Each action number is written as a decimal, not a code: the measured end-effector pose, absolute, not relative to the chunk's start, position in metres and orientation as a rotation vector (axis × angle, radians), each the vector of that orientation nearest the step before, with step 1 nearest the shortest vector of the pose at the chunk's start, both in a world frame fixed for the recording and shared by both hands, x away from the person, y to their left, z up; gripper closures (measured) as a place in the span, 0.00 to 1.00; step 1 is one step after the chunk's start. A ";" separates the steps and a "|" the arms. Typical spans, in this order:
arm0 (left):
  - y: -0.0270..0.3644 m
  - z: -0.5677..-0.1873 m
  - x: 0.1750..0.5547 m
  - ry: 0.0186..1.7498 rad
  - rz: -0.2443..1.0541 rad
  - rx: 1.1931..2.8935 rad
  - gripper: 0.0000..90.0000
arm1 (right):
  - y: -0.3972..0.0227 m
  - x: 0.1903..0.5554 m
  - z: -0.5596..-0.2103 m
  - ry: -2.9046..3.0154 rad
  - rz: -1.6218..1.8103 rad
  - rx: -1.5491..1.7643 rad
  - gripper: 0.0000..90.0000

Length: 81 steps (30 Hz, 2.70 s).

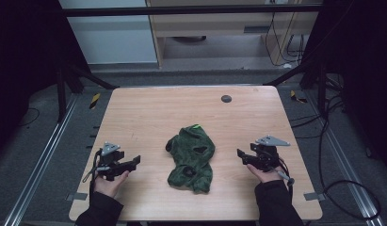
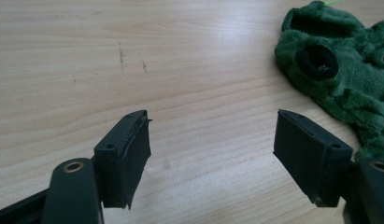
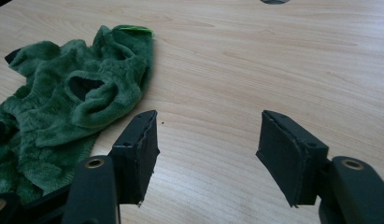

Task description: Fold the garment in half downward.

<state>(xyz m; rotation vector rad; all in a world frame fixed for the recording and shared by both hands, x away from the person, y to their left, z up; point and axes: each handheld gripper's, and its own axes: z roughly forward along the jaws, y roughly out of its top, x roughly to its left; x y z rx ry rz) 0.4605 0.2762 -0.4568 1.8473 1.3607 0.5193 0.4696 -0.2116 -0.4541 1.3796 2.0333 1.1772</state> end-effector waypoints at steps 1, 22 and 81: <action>0.276 -0.455 0.462 1.356 0.523 1.846 0.29 | -0.211 0.470 -0.453 2.035 1.176 1.385 0.43; 0.249 -0.431 0.491 1.276 0.557 1.845 0.29 | -0.182 0.492 -0.422 2.057 1.261 1.301 0.47; 0.160 -0.461 0.569 1.218 0.462 2.010 0.43 | -0.123 0.556 -0.464 2.195 1.187 1.348 0.60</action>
